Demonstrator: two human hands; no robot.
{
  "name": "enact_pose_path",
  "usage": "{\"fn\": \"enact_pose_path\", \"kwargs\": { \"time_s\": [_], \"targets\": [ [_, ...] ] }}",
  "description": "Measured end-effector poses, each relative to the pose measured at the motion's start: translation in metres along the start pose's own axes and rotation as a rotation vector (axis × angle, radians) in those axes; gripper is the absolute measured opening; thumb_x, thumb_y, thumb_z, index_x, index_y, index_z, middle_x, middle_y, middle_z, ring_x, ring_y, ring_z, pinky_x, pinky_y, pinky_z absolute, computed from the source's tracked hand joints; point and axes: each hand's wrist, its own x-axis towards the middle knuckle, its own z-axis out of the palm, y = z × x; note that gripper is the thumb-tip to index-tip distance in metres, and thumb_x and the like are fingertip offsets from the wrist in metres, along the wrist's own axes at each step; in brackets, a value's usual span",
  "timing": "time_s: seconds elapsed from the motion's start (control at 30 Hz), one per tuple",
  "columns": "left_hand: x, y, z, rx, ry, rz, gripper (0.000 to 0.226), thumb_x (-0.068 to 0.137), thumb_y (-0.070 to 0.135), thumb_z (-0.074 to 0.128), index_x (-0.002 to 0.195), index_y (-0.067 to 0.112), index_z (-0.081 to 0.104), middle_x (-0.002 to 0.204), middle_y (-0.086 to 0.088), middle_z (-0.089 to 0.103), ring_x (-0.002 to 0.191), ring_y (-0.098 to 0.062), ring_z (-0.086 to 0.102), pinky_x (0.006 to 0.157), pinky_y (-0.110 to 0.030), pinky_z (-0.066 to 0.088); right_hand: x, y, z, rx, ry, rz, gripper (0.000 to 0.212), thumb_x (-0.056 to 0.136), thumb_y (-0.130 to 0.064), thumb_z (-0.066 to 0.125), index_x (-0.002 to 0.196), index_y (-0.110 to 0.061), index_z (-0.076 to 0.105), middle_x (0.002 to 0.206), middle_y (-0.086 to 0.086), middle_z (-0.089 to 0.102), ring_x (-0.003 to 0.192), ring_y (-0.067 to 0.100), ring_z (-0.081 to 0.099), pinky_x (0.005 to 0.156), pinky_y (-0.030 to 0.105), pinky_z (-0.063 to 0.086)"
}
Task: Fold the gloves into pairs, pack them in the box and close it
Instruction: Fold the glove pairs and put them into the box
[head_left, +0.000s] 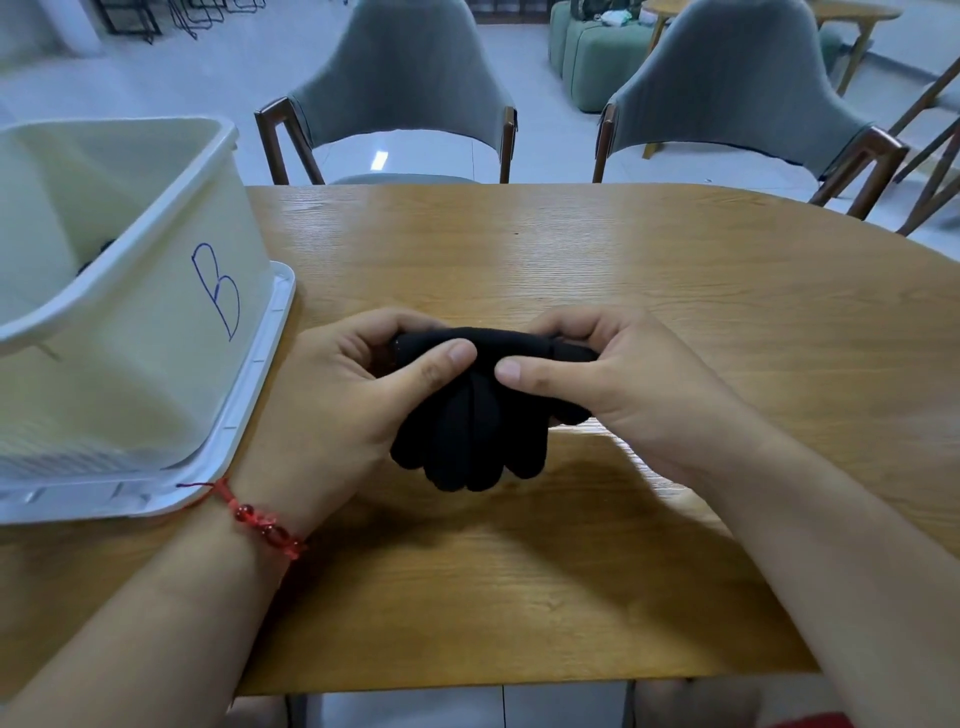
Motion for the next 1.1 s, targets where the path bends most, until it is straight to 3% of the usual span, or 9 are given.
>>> {"fn": "enact_pose_path", "kwargs": {
  "time_s": [0.07, 0.17, 0.27, 0.47, 0.67, 0.8, 0.93, 1.03, 1.1],
  "targets": [
    [0.0013, -0.0005, -0.0009, -0.067, 0.000, -0.049, 0.018, 0.088, 0.031, 0.079, 0.099, 0.017, 0.080, 0.090, -0.006, 0.079, 0.083, -0.016, 0.075, 0.074, -0.026, 0.056, 0.0000, -0.0009, 0.0008, 0.053, 0.005, 0.010, 0.007, 0.090, -0.018, 0.084, 0.096, -0.015, 0.081, 0.089, 0.007, 0.079, 0.083, 0.018, 0.077, 0.071, 0.028, 0.059],
    [0.0003, 0.0006, -0.0055, -0.165, -0.165, -0.170, 0.028, 0.090, 0.039, 0.079, 0.109, 0.019, 0.080, 0.096, -0.026, 0.073, 0.079, -0.041, 0.065, 0.075, -0.044, 0.049, -0.0008, -0.0019, 0.0013, 0.080, 0.026, -0.007, 0.010, 0.091, -0.015, 0.082, 0.100, -0.012, 0.082, 0.094, 0.010, 0.081, 0.087, 0.022, 0.078, 0.073, 0.029, 0.060],
    [-0.0020, 0.0030, -0.0055, -0.093, -0.278, -0.196, 0.022, 0.093, 0.034, 0.075, 0.113, 0.026, 0.080, 0.088, -0.027, 0.071, 0.070, -0.030, 0.057, 0.066, -0.039, 0.044, -0.0013, -0.0022, 0.0014, 0.072, 0.032, -0.018, 0.011, 0.091, -0.012, 0.082, 0.102, -0.010, 0.082, 0.094, 0.011, 0.081, 0.087, 0.023, 0.079, 0.073, 0.028, 0.060],
    [-0.0010, 0.0014, -0.0018, -0.194, -0.172, -0.212, 0.021, 0.092, 0.030, 0.073, 0.112, 0.029, 0.080, 0.107, -0.024, 0.076, 0.096, -0.056, 0.066, 0.075, -0.051, 0.054, 0.0022, -0.0013, -0.0031, 0.230, -0.025, 0.075, 0.033, 0.084, -0.010, 0.084, 0.116, -0.015, 0.077, 0.105, 0.004, 0.079, 0.100, 0.018, 0.077, 0.081, 0.026, 0.059],
    [0.0000, 0.0034, -0.0024, -0.232, -0.149, -0.237, 0.020, 0.092, 0.029, 0.072, 0.110, 0.027, 0.079, 0.102, -0.032, 0.071, 0.077, -0.038, 0.067, 0.066, -0.046, 0.056, 0.0049, 0.0006, -0.0078, 0.395, -0.104, 0.135, 0.043, 0.086, 0.001, 0.076, 0.128, -0.008, 0.073, 0.122, 0.014, 0.075, 0.114, 0.027, 0.073, 0.096, 0.036, 0.059],
    [0.0009, 0.0022, -0.0037, -0.300, -0.198, -0.226, 0.020, 0.093, 0.018, 0.070, 0.111, 0.024, 0.077, 0.088, -0.020, 0.065, 0.067, -0.028, 0.059, 0.059, -0.037, 0.052, 0.0070, 0.0022, -0.0062, 0.453, -0.066, 0.143, 0.036, 0.081, 0.001, 0.075, 0.113, -0.015, 0.082, 0.112, 0.010, 0.078, 0.104, 0.024, 0.075, 0.089, 0.035, 0.059],
    [0.0029, -0.0002, -0.0052, -0.372, -0.203, -0.217, 0.029, 0.094, 0.010, 0.065, 0.118, 0.020, 0.076, 0.097, -0.013, 0.070, 0.071, -0.025, 0.062, 0.065, -0.036, 0.057, 0.0086, 0.0031, -0.0043, 0.528, -0.062, 0.145, 0.033, 0.079, 0.002, 0.070, 0.099, -0.019, 0.085, 0.108, 0.010, 0.078, 0.097, 0.022, 0.077, 0.084, 0.031, 0.061],
    [0.0028, 0.0005, -0.0057, -0.404, -0.188, -0.197, 0.031, 0.099, 0.000, 0.057, 0.104, 0.020, 0.079, 0.115, -0.011, 0.076, 0.079, -0.025, 0.068, 0.068, -0.037, 0.058, 0.0083, 0.0028, -0.0043, 0.556, -0.090, 0.176, 0.036, 0.088, 0.004, 0.061, 0.097, -0.021, 0.085, 0.108, 0.010, 0.078, 0.087, 0.022, 0.073, 0.076, 0.032, 0.061],
    [0.0024, 0.0022, -0.0060, -0.418, -0.187, -0.206, 0.041, 0.101, -0.009, 0.049, 0.090, 0.017, 0.078, 0.125, -0.010, 0.075, 0.085, -0.028, 0.071, 0.068, -0.038, 0.059, 0.0083, 0.0043, -0.0057, 0.547, -0.109, 0.198, 0.045, 0.098, 0.006, 0.049, 0.099, -0.021, 0.085, 0.118, 0.012, 0.077, 0.095, 0.027, 0.070, 0.080, 0.035, 0.059]
  ]
}}
